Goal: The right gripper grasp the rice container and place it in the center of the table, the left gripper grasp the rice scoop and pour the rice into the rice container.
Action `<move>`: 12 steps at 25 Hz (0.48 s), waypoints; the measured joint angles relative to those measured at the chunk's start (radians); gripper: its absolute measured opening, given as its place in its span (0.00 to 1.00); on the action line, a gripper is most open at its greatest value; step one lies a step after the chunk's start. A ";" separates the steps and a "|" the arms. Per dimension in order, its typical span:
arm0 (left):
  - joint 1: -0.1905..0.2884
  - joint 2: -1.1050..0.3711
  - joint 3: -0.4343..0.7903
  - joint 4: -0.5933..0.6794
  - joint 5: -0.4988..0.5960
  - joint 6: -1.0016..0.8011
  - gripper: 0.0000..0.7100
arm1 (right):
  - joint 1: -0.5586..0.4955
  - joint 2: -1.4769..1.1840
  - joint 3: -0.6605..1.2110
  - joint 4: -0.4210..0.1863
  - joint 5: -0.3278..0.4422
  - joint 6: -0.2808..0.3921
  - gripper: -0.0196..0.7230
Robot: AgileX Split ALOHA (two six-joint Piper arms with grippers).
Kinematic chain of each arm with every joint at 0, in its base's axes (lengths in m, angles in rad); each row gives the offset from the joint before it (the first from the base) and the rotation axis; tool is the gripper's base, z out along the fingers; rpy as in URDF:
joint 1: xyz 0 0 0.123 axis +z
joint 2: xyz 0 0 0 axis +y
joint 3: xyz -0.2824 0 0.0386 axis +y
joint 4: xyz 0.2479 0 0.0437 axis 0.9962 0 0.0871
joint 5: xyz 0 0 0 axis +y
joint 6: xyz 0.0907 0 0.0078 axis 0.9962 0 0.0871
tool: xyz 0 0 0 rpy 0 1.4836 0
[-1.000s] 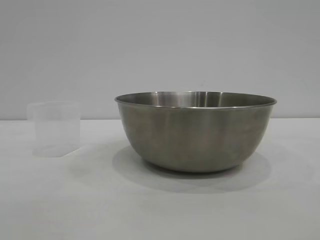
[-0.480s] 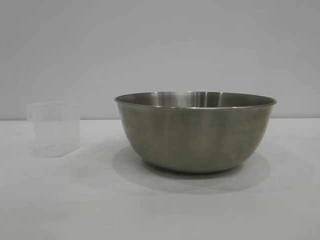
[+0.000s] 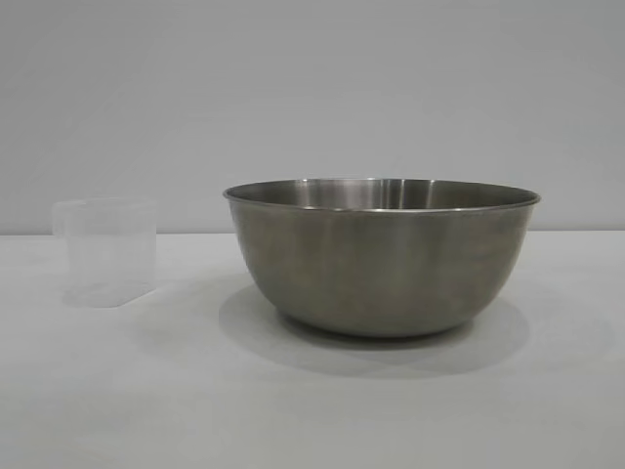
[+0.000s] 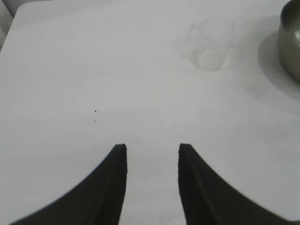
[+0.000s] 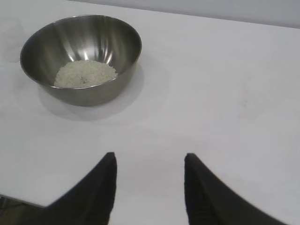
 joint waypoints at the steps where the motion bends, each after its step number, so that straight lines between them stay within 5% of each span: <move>1: 0.000 0.000 0.000 0.000 0.000 0.000 0.37 | -0.022 0.000 0.000 0.000 0.000 0.000 0.46; 12: 0.000 0.000 0.000 0.000 0.000 0.000 0.37 | -0.062 0.000 0.000 0.000 0.000 0.000 0.46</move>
